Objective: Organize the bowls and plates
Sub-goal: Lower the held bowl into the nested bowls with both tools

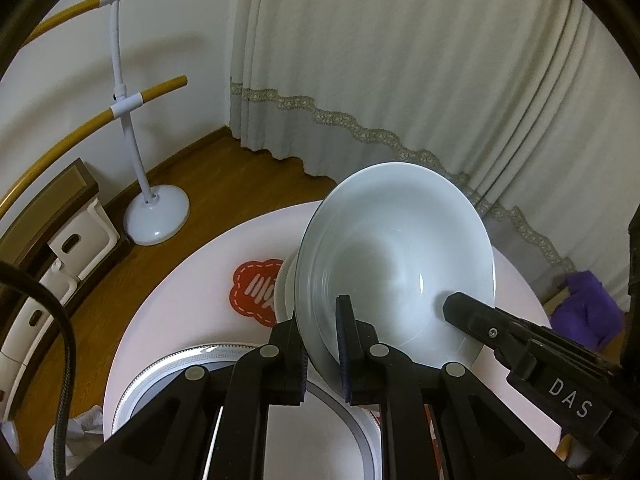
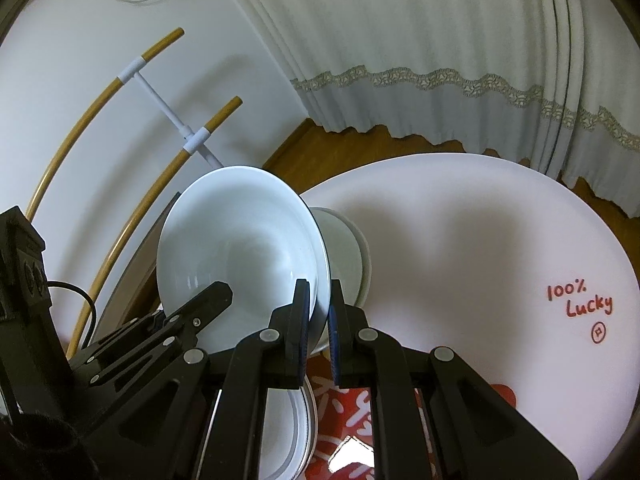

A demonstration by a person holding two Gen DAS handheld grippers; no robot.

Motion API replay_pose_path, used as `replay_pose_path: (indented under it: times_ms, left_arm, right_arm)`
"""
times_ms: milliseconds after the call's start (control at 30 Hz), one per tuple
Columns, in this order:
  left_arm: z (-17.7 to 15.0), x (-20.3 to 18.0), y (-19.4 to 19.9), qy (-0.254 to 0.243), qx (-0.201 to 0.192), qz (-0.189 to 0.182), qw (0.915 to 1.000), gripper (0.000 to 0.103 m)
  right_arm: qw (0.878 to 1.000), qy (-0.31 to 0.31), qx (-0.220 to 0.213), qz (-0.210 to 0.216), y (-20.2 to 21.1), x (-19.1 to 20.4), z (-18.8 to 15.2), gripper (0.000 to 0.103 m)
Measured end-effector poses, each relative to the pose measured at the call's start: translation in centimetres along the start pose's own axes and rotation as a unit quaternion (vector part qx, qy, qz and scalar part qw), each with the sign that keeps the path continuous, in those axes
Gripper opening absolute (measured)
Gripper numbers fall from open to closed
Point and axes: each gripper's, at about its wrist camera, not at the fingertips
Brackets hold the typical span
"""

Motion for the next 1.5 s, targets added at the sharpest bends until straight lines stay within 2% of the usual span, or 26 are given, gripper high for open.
replay_pose_path:
  times_ms: [700, 833, 1300, 1433, 1500]
  left_arm:
    - [0.7, 0.6, -1.9, 0.000, 0.018, -0.013, 0.9998, 0.010]
    - [0.8, 0.5, -2.1, -0.005, 0.018, -0.012, 0.9998, 0.010]
    - [0.7, 0.0, -2.6, -0.012, 0.014, -0.002, 0.9998, 0.009]
    - [0.6, 0.1, -2.6, -0.013, 0.013, 0.000, 0.9998, 0.009]
    - [0.7, 0.0, -2.5, -0.014, 0.013, -0.001, 0.9998, 0.010]
  right_arm:
    - [0.999, -0.004, 0.004, -0.034, -1.6, 0.1, -0.4, 0.009]
    - [0.999, -0.007, 0.002, -0.040, -1.5, 0.1, -0.5, 0.012]
    - [0.998, -0.025, 0.003, -0.053, -1.5, -0.4, -0.2, 0.012]
    - [0.998, -0.026, -0.001, -0.062, -1.0, -0.3, -0.1, 0.012]
    - [0.996, -0.017, -0.008, -0.084, -0.6, 0.0, 0.0, 0.013]
Point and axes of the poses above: each gripper's, at about its wrist camera, not at the fingertips, and y roughly against the way its jaws point, x to its left, z to its top, and after that the axes turned 9 degrees about z, right-handed
